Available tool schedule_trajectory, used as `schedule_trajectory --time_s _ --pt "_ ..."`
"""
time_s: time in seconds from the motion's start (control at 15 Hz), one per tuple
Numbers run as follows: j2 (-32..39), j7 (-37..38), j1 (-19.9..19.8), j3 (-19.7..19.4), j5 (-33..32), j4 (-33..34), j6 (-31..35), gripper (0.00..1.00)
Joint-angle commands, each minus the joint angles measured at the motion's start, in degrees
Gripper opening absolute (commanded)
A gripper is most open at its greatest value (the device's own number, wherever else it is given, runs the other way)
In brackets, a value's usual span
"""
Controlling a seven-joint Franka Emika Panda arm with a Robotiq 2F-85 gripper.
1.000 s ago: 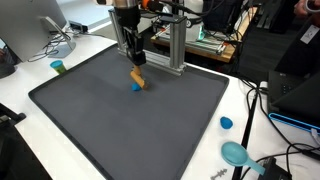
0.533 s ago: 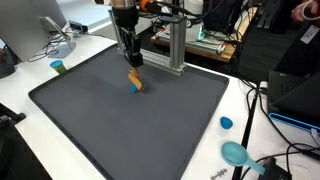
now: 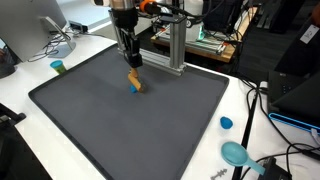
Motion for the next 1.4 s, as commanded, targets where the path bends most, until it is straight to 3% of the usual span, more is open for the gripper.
schedule_trajectory --time_s 0.0,0.2,0.93,1.33 --pt "1.4 -1.5 0.6 -0.3 1.6 0.5 -0.7 0.22" --pt "2.8 -1.4 0.7 -0.4 1.2 1.3 -2.2 0.22" --pt "6.7 1.4 1.4 -1.2 -0.8 2.3 3.6 0.22" --pt "8.9 0.1 0.7 -1.1 2.5 3.9 5.3 0.22"
